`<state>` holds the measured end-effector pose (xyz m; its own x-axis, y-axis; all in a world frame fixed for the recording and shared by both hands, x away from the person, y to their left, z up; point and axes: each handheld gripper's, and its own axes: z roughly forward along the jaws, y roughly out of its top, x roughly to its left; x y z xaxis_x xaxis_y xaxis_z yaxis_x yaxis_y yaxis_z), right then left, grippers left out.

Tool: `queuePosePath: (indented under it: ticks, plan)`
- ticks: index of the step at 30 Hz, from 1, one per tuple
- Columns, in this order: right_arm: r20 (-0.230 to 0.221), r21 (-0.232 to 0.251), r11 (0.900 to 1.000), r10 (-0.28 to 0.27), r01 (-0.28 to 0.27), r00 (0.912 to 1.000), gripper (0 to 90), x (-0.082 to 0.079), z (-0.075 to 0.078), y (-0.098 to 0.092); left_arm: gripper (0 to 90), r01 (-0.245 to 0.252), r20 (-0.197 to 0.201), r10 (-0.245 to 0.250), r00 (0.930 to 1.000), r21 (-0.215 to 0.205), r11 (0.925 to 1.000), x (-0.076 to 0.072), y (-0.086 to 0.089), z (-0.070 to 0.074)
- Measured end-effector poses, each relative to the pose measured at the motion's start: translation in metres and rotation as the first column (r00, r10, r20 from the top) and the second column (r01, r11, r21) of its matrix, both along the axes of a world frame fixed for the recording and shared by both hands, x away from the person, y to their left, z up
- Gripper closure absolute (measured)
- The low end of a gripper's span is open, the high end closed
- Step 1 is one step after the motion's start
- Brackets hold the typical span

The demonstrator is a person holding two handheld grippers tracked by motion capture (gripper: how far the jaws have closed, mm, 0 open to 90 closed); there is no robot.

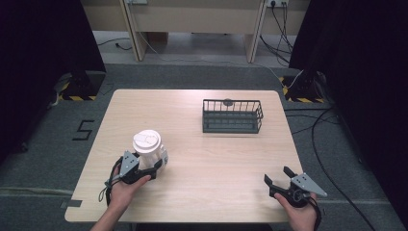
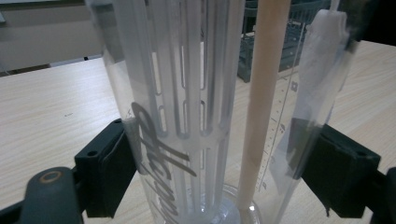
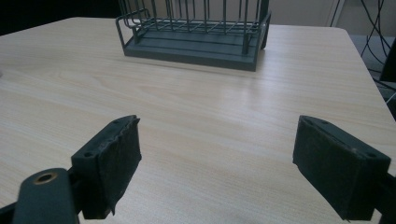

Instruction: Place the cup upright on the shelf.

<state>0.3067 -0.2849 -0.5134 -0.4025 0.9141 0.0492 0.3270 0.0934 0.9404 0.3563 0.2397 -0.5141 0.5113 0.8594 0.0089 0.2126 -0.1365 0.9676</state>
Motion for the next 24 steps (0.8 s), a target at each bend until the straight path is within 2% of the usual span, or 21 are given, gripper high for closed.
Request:
queuePosePath:
  ticks: [12, 18, 24]
  plan:
    - [-0.004, 0.003, 1.0, -0.001, 0.001, 1.0, 15.9, 0.001, 0.0, -0.001, 17.7, 0.011, -0.003, -0.011, 0.9999, 0.008, 0.9999, -0.001, -0.002, 0.002]
    - [-0.005, 0.009, 1.0, -0.003, 0.003, 1.0, 15.9, 0.001, 0.0, -0.001, 17.8, 0.013, 0.001, -0.013, 0.9999, -0.006, 0.9999, -0.001, -0.004, 0.009]
    - [-0.006, 0.013, 1.0, -0.005, 0.005, 1.0, 16.0, 0.001, 0.0, -0.001, 17.8, 0.011, 0.0, -0.011, 0.9999, -0.003, 0.9999, 0.002, -0.006, 0.016]
